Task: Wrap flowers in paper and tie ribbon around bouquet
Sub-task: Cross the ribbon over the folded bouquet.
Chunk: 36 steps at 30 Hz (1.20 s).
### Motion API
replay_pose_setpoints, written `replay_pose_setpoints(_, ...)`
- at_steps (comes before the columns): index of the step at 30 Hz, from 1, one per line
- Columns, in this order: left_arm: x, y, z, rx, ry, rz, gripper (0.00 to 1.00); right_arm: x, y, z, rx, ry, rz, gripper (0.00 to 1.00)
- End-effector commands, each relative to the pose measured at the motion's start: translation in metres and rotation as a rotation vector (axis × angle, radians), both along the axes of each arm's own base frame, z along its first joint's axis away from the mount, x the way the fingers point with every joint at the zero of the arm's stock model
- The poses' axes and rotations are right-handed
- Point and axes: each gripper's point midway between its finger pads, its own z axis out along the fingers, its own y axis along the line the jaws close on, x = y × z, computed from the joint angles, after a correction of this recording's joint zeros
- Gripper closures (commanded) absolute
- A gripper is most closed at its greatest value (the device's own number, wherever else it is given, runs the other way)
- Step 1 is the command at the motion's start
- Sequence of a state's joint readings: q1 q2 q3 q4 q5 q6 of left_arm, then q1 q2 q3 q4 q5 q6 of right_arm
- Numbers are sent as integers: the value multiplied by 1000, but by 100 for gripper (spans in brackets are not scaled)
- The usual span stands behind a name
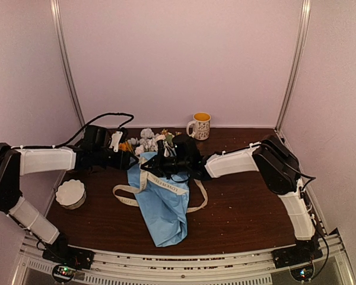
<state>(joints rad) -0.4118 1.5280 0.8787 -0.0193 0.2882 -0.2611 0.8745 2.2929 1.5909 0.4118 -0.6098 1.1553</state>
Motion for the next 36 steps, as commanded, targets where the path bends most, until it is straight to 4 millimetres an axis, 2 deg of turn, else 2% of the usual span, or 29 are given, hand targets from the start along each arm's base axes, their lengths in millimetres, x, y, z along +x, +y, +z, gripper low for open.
replay_pose_setpoints(1, -18, 3, 22, -108, -33, 14, 43, 2, 3, 14, 26, -31, 11, 99)
replay_pose_setpoints(3, -29, -2, 21, -139, -25, -30, 58, 2, 3, 14, 23, -34, 14, 99)
replay_pose_setpoints(5, -37, -10, 18, -167, -1, -85, 66, 2, 5, 12, 19, -33, 20, 99)
replay_pose_setpoints(8, -43, -24, 9, -184, 42, -157, 56, 2, 4, 11, 18, -30, 18, 99)
replay_pose_setpoints(11, -40, -31, 6, -197, 55, -181, 54, 1, 4, 11, 15, -32, 19, 100)
replay_pose_setpoints(15, -37, -32, 8, -200, 35, -185, 68, 1, 4, 12, 18, -33, 20, 100)
replay_pose_setpoints(21, -39, -33, 1, -204, 32, -189, 80, 2, 4, 16, 24, -37, 18, 100)
replay_pose_setpoints(23, -37, -34, 0, -216, 23, -187, 79, 1, 4, 14, 21, -33, 21, 98)
replay_pose_setpoints(27, -32, -38, -4, -231, 19, -193, 66, 0, 4, 15, 24, -33, 25, 95)
replay_pose_setpoints(30, -28, -40, -9, -226, 29, -196, 65, -1, 5, 16, 28, -31, 25, 94)
replay_pose_setpoints(33, -29, -43, -6, -237, 27, -213, 73, 1, 4, 14, 27, -28, 24, 94)
replay_pose_setpoints(36, -28, -43, -2, -248, 6, -212, 91, 1, 4, 12, 25, -22, 23, 93)
